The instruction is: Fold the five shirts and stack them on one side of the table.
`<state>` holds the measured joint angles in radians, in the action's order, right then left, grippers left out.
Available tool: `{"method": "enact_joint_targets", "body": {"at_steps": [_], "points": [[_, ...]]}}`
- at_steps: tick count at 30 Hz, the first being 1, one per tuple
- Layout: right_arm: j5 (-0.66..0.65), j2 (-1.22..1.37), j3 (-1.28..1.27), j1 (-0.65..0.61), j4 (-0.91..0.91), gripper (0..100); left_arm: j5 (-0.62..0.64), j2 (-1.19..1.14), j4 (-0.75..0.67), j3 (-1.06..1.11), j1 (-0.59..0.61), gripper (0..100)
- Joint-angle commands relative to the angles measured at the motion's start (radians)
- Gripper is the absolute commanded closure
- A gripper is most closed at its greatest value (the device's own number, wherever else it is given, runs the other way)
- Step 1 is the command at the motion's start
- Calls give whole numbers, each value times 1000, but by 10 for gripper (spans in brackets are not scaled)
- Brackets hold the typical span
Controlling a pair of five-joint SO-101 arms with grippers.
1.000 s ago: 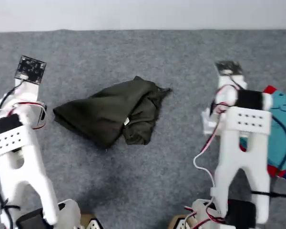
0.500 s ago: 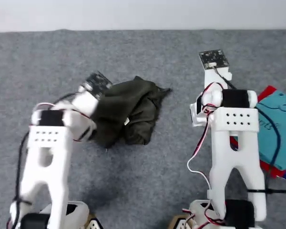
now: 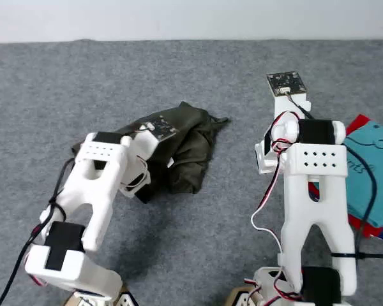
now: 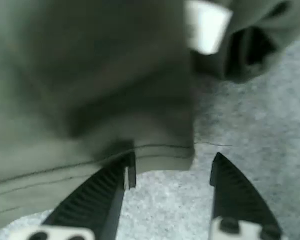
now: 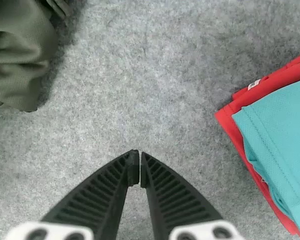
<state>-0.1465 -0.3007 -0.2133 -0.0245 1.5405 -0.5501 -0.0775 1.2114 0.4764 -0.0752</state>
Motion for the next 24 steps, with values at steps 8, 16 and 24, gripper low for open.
{"method": "enact_joint_targets", "body": {"at_steps": [8,16,24], "points": [[8,-45,9,-4,16,989,80,-61,-83,-39,-11,760],[5,-44,9,-4,15,989,92,-121,-83,-87,-8,892],[5,-45,14,-4,13,989,95,63,5,-168,-9,994]]}}
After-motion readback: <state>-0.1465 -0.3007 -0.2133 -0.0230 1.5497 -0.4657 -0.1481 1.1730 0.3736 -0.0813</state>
